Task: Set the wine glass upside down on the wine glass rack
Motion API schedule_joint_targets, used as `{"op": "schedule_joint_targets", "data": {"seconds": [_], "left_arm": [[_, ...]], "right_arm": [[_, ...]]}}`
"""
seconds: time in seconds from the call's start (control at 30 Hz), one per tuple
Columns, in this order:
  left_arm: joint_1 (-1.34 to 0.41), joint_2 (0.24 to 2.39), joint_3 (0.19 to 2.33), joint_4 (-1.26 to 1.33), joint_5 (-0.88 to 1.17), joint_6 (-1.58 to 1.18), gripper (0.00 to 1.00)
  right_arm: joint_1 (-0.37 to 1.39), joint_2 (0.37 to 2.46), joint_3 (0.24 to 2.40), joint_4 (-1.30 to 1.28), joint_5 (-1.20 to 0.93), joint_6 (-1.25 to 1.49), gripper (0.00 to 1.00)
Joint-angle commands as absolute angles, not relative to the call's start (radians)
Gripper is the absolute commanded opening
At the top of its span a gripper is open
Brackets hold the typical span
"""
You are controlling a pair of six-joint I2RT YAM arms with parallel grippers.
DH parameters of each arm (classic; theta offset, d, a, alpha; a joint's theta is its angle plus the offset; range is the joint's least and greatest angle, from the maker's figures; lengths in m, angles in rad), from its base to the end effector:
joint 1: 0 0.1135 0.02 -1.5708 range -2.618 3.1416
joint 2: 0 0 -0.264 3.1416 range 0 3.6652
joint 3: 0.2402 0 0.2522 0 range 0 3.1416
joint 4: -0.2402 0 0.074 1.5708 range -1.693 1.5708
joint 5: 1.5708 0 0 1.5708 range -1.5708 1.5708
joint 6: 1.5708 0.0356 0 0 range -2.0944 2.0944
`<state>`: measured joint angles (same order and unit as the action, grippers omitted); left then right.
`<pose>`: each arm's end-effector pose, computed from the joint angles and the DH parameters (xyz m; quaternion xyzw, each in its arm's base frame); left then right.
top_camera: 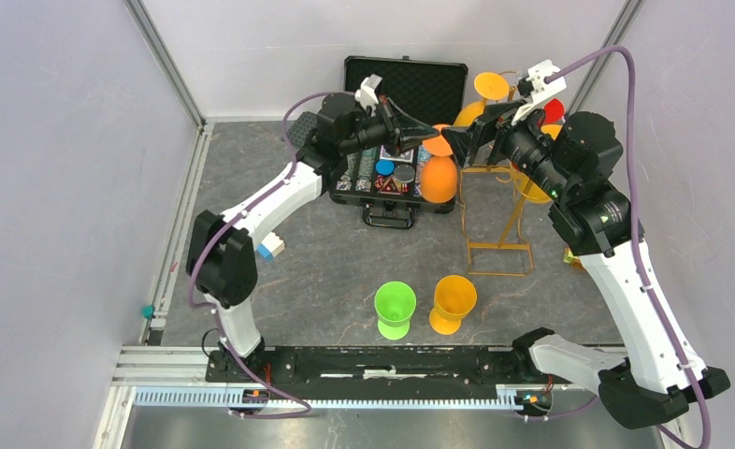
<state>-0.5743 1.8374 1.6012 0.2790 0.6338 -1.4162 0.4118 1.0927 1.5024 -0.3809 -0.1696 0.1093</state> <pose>0.3616 -0.2591 0.3736 -0.0632 0.6919 -0.6929 0.1926 0.1885 0.0889 0.5036 -0.1647 0.6773 0.2411 0.6753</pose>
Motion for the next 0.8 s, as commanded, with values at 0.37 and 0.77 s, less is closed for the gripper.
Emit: {"op": "schedule_joint_targets", "data": {"seconds": [0.37, 0.77], "left_arm": [[-0.602, 2.052, 1.936, 0.313, 0.548, -1.430, 0.02], [-0.632, 2.177, 2.143, 0.206, 0.490, -1.409, 0.02]], "right_arm": [[0.407, 1.064, 1.502, -0.408, -0.102, 0.076, 0.98], [0.408, 1.053, 1.482, -0.417, -0.069, 0.060, 0.98]]}}
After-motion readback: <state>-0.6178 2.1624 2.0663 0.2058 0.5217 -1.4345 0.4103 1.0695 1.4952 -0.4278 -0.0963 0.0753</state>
